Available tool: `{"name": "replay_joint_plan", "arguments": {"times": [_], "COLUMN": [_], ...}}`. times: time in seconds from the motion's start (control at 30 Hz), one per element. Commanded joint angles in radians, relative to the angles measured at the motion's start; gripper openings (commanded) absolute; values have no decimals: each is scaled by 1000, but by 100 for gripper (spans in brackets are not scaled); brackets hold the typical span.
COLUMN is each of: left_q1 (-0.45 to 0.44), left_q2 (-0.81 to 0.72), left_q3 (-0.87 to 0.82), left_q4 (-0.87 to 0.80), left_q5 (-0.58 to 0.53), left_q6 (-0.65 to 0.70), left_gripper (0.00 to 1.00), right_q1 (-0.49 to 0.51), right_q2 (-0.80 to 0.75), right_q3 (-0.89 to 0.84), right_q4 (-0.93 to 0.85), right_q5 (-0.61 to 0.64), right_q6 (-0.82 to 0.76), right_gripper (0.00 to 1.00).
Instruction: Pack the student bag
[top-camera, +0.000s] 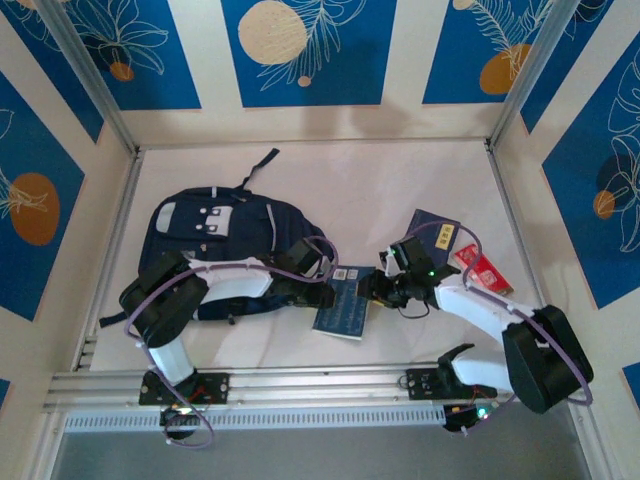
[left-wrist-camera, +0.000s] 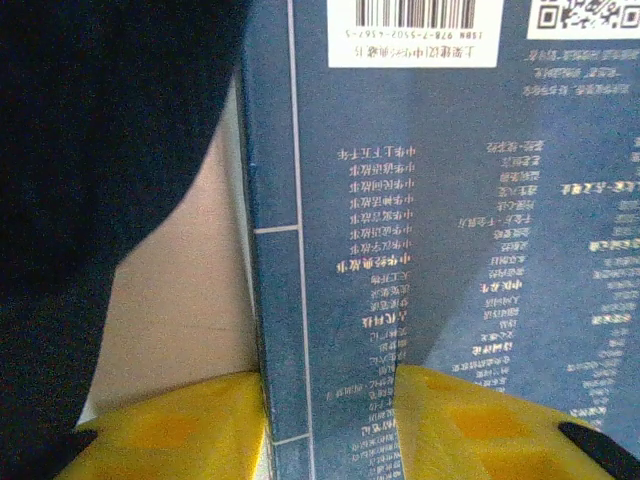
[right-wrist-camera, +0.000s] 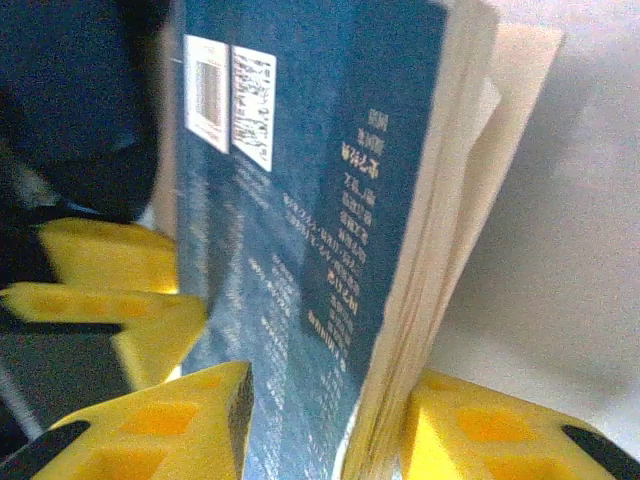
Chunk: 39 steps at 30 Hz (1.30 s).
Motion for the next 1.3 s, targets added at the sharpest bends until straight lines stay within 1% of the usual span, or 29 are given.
{"name": "replay_joint_plan", "arguments": {"times": [0.0, 0.07, 0.13, 0.27, 0.3, 0.37, 0.43, 0.47, 0.5, 0.6, 0.73, 0.83, 0.9, 0.93, 1.03, 1.13, 1.2, 1.27], "left_q1": [-37, -39, -39, -39, -39, -39, -39, -39, -39, -37, -22, 9, 45, 68, 121, 151, 154, 154], "left_q2": [77, 74, 67, 49, 42, 0, -63, -100, -133, -252, -407, -501, -545, -564, -600, -629, -638, -643], "left_q3": [-33, -33, -34, -43, -46, -64, -81, -85, -88, -95, -104, -117, -130, -140, -177, -211, -213, -233], "left_q4": [116, 121, 123, 140, 149, 162, 159, 142, 127, 67, -3, -17, -10, 10, 97, 240, 303, 421], "left_q5": [139, 150, 155, 174, 180, 179, 171, 166, 159, 122, 63, 65, 100, 136, 264, 425, 492, 543], "left_q6": [-13, -15, -15, -28, -36, -50, -53, -49, -45, -23, 10, 56, 88, 102, 133, 141, 127, 67], "left_gripper": [39, 39, 39, 38, 38, 38, 38, 41, 43, 52, 61, 66, 70, 71, 76, 80, 79, 79], "right_q1": [5, 5, 5, 4, 1, -8, -27, -40, -52, -75, -88, -101, -115, -119, -119, -121, -120, -121], "right_q2": [-32, -21, 2, 45, 50, 42, 8, -24, -54, -163, -283, -337, -359, -367, -397, -419, -426, -433], "right_q3": [23, 2, -10, -31, -32, -26, -22, -24, -23, -10, 26, 62, 82, 90, 98, 115, 139, 150], "right_q4": [-9, 58, 104, 182, 182, 136, 89, 70, 55, 21, 6, -15, -4, 12, 74, 118, 104, 108], "right_q5": [-87, -146, -174, -194, -185, -138, -109, -106, -106, -145, -230, -293, -361, -392, -455, -535, -574, -605], "right_q6": [19, 53, 79, 108, 105, 92, 77, 70, 63, 28, -50, -109, -120, -115, -77, -61, -74, -75], "right_gripper": [43, 43, 43, 41, 38, 23, 12, 7, 5, 0, 0, 0, 0, 0, 0, 0, 0, 0]}}
